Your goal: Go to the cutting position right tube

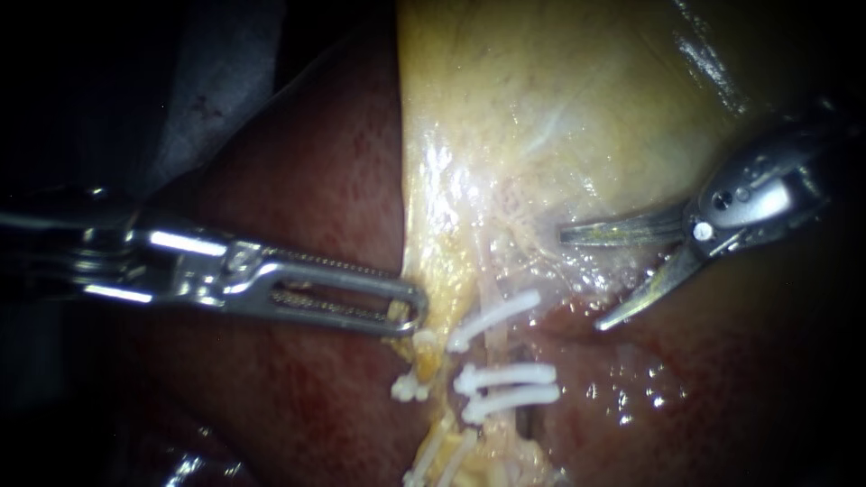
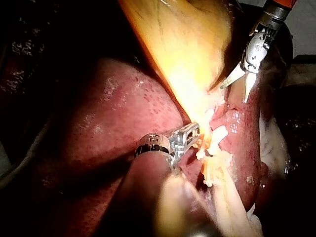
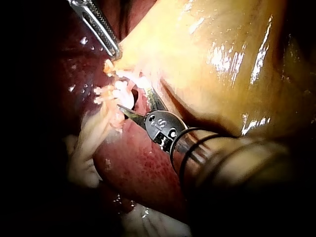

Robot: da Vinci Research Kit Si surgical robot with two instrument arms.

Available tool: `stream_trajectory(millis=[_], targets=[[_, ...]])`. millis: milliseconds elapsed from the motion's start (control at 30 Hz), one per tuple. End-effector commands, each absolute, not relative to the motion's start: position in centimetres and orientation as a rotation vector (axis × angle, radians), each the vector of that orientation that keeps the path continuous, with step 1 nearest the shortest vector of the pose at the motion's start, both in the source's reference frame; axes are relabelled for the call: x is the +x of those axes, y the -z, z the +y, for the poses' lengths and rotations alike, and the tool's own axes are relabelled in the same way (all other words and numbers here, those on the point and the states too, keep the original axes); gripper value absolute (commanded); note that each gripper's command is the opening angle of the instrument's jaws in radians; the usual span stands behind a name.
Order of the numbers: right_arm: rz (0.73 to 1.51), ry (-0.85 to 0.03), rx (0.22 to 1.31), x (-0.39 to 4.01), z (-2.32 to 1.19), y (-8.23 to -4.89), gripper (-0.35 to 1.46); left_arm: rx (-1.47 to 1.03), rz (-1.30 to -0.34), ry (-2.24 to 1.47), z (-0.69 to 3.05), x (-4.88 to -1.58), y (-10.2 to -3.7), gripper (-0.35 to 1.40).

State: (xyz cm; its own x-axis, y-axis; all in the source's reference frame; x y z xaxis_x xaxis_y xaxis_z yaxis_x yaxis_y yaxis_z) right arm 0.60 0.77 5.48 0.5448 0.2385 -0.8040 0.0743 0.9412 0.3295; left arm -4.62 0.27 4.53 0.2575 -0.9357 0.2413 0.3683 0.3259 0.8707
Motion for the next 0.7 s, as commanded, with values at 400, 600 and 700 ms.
stream_trajectory(millis=[400,600,700], targets=[[0.96,-0.244,0.495,0.56,0.62,-5.4,1.35,0.798,-0.888,1.018,0.3,-4.55,-4.4,-0.35],[0.849,-0.279,0.588,0.56,0.49,-5.45,1.25,0.811,-0.888,1.019,0.33,-4.47,-4.21,-0.35],[0.797,-0.282,0.628,0.58,0.4,-5.49,1.18,0.814,-0.888,1.02,0.34,-4.43,-4.12,-0.35]])
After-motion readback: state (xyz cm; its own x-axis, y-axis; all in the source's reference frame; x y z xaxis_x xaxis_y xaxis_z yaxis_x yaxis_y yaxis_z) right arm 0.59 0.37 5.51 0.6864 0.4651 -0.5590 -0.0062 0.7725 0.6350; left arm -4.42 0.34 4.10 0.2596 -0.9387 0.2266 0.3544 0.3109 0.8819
